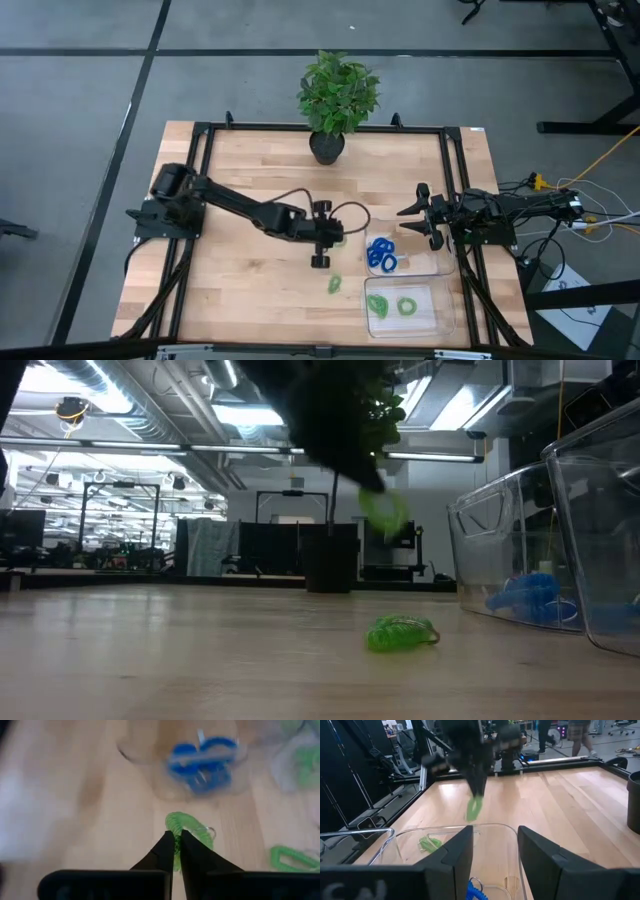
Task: Sort spring keychains
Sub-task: Put the green spring keychain in the bottom transparent bin
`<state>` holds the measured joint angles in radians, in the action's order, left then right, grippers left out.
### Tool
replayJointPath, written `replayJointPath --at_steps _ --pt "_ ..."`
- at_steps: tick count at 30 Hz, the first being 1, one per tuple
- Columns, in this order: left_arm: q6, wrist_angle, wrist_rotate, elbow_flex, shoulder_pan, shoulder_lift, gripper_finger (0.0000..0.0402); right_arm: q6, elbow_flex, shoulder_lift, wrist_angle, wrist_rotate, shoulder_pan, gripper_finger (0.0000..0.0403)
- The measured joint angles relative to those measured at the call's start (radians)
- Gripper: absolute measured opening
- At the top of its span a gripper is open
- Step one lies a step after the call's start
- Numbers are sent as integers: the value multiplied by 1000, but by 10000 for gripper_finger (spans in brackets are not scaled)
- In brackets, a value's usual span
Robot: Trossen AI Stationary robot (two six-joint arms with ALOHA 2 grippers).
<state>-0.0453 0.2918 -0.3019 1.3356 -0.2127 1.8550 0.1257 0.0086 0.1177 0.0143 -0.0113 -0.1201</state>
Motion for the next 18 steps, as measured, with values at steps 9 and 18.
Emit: replayJointPath --at_steps 9,18 --pt "37 -103 -75 1 20 -182 10 0 0 0 0 0 0 154" --pt "70 -230 -96 2 25 -306 10 0 0 0 0 0 0 154"
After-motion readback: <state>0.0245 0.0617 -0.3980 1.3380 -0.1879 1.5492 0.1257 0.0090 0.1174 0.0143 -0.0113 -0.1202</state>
